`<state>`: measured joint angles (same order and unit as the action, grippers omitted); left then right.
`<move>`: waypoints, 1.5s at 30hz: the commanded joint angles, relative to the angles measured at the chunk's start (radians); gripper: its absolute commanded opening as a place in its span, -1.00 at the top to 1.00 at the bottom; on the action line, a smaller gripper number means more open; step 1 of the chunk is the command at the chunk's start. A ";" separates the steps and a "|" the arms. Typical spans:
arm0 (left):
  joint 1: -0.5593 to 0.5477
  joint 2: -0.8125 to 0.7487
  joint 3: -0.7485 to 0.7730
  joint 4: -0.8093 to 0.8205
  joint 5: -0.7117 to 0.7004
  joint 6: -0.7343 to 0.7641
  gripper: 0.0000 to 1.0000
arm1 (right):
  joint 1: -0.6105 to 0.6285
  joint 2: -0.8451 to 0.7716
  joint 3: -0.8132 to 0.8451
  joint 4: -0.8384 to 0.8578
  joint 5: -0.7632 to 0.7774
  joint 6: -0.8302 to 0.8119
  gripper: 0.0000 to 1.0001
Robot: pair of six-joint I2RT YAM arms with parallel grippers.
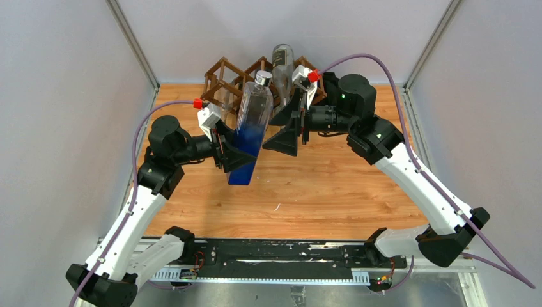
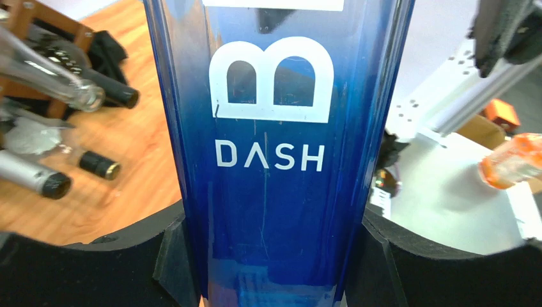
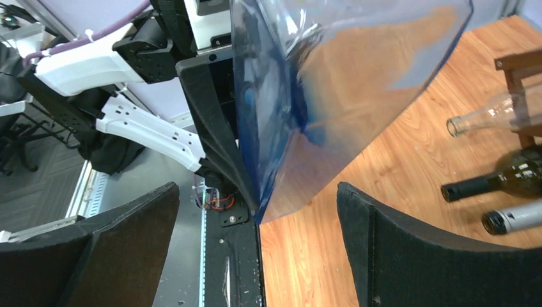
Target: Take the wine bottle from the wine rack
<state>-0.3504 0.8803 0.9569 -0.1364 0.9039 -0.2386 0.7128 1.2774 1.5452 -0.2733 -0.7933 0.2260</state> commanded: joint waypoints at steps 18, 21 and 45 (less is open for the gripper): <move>-0.011 -0.018 0.106 0.169 0.271 -0.232 1.00 | 0.074 0.130 -0.015 0.394 -0.060 0.198 -0.80; -0.012 -0.014 0.098 0.169 0.290 -0.228 1.00 | 0.074 0.147 -0.011 0.423 -0.052 0.238 -0.52; 0.002 0.149 0.403 -0.680 -0.382 0.407 -1.00 | -0.218 -0.069 -0.148 0.079 0.514 -0.113 1.00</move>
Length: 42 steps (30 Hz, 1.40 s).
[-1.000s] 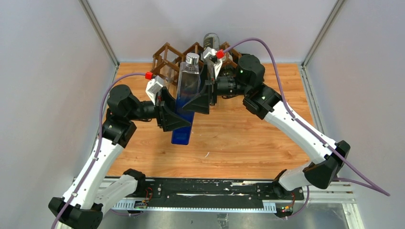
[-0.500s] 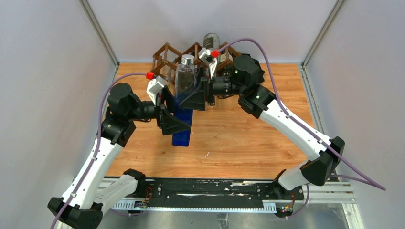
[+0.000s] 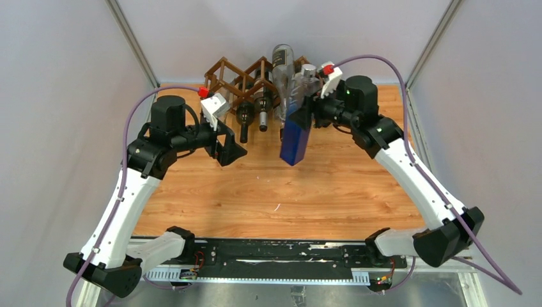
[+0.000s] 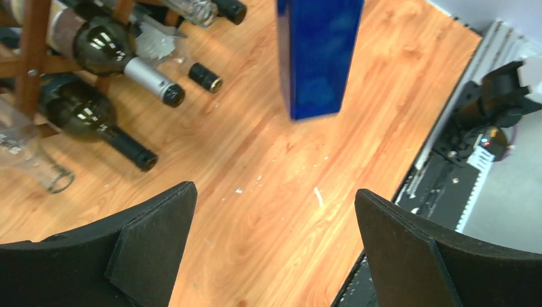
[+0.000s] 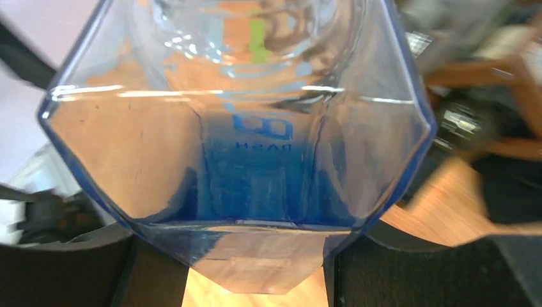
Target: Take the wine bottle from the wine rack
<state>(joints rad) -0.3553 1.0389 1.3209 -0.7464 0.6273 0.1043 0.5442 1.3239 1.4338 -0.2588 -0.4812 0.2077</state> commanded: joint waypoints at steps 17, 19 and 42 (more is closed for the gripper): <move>0.019 0.018 0.082 -0.054 -0.177 -0.015 -1.00 | -0.254 -0.054 -0.350 0.496 0.795 -0.227 1.00; 0.019 0.013 0.077 -0.045 -0.188 -0.020 -1.00 | -0.283 -0.008 -0.333 0.500 0.769 -0.193 1.00; 0.019 -0.044 -0.017 0.101 -0.137 -0.044 -1.00 | -0.323 0.306 -0.281 0.914 0.834 -0.219 1.00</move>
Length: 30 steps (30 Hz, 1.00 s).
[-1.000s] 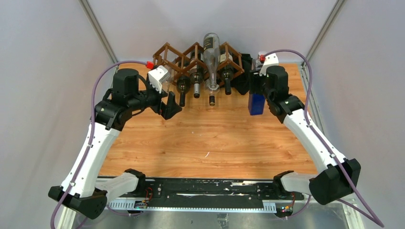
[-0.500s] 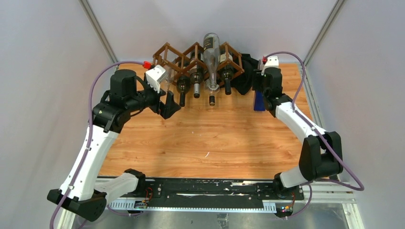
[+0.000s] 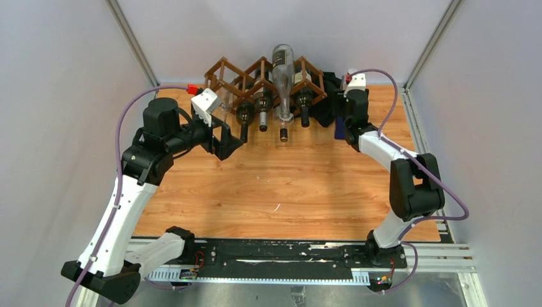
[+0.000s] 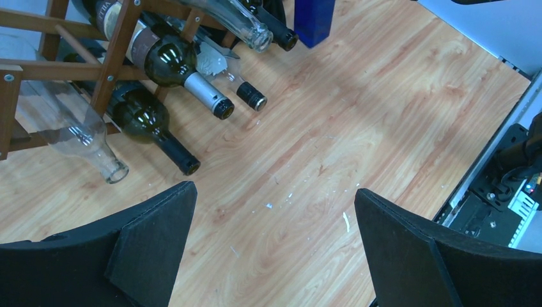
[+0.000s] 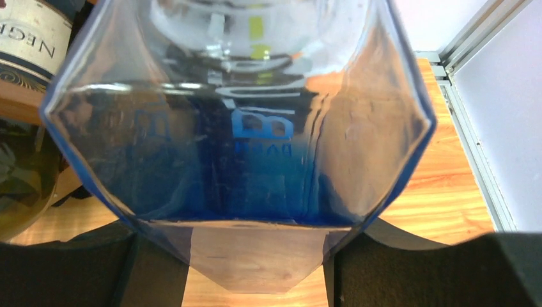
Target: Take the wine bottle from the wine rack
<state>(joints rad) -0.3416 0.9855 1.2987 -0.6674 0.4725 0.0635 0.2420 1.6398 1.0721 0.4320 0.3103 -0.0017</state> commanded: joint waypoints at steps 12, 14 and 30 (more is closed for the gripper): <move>0.006 0.024 0.016 0.023 0.021 -0.012 -1.00 | -0.058 0.130 0.140 0.291 0.046 0.110 1.00; 0.006 0.026 0.017 0.019 0.023 -0.009 -1.00 | -0.057 0.148 0.155 0.290 0.045 0.121 1.00; 0.006 0.030 0.032 -0.033 0.039 0.011 -1.00 | -0.057 0.131 0.167 0.186 -0.049 0.092 -0.49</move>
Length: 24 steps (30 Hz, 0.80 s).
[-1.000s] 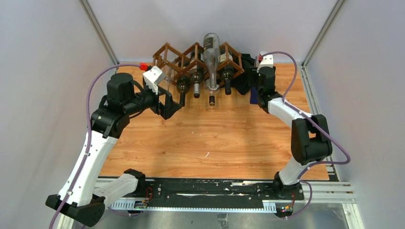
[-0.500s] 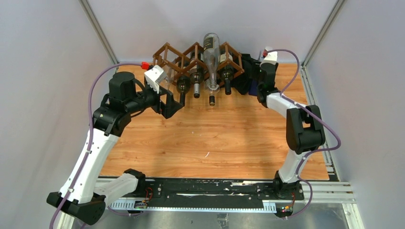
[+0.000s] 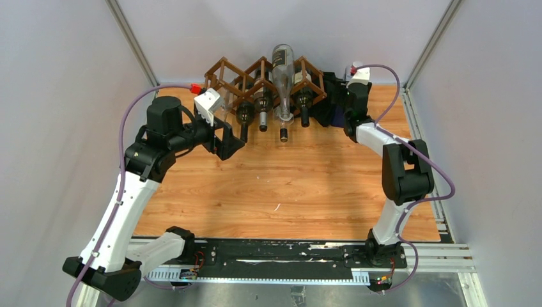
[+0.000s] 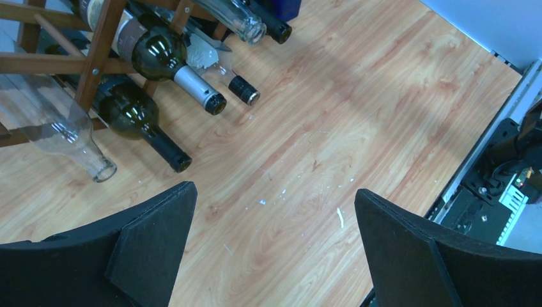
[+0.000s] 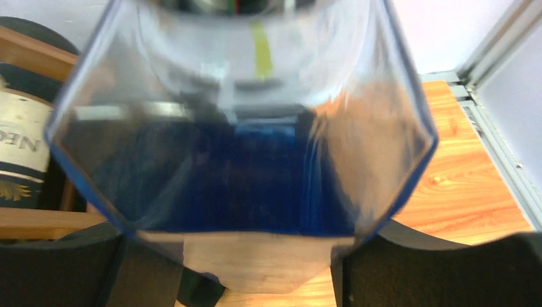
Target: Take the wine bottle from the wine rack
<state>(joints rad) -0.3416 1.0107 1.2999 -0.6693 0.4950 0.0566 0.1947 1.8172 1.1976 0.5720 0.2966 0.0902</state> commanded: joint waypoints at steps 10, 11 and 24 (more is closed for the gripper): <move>0.006 0.017 0.064 -0.072 0.015 0.019 -1.00 | -0.010 -0.168 0.029 -0.053 -0.028 -0.014 -0.78; 0.006 0.019 0.066 -0.074 0.015 0.017 -1.00 | -0.010 -0.191 0.031 -0.071 -0.029 -0.009 -0.79; 0.052 0.062 0.083 -0.066 -0.003 -0.018 -1.00 | 0.058 -0.397 0.251 -0.662 -0.177 0.158 -0.81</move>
<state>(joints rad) -0.3023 1.0599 1.3560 -0.7433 0.5106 0.0544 0.2039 1.4090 1.3167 0.2192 0.2043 0.1783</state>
